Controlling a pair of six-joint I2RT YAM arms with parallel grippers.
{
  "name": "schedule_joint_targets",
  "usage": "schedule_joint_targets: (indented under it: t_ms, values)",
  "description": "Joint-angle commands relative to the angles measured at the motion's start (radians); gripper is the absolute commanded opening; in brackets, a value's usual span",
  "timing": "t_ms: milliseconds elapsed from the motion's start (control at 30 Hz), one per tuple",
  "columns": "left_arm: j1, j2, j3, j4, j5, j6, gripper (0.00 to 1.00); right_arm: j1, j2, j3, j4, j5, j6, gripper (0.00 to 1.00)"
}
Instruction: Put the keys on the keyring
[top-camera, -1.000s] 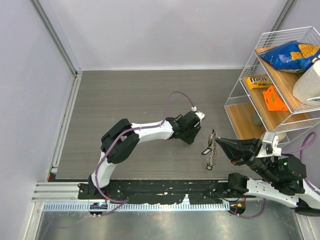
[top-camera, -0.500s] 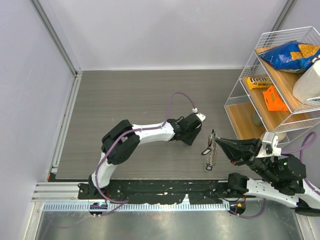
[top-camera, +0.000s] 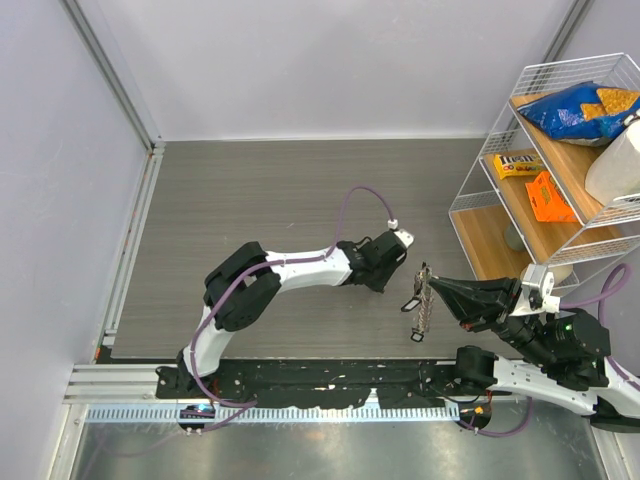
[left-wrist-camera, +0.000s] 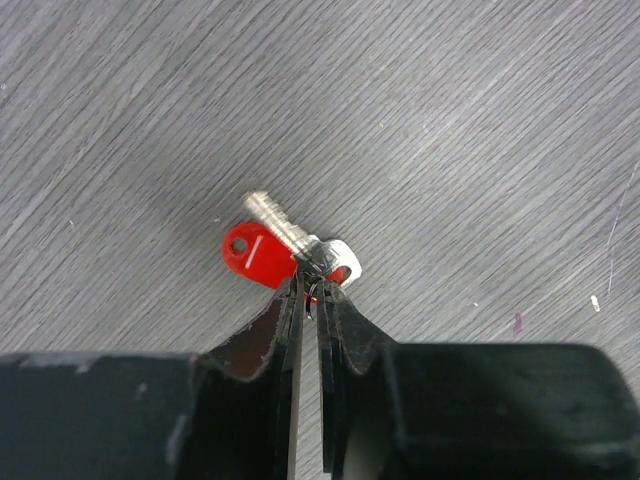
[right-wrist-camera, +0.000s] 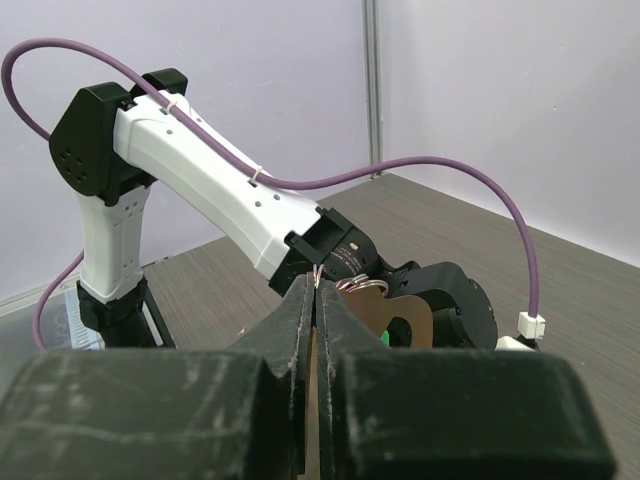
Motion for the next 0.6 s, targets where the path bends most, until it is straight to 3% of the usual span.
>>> schedule_joint_targets:
  t_ms: [0, 167, 567]
  values:
    - [-0.012, -0.063, 0.003, -0.009, -0.028, 0.005, 0.13, 0.005, -0.049, 0.008, 0.046, -0.009, 0.012, 0.06]
    - [-0.013, -0.101, -0.034, -0.003, -0.04, 0.004, 0.0, 0.005, -0.048, 0.007, 0.049, -0.011, 0.01, 0.06]
    - [-0.015, -0.255, -0.149, 0.023, -0.054, 0.037, 0.0, 0.005, -0.031, 0.013, 0.049, -0.014, 0.015, 0.06]
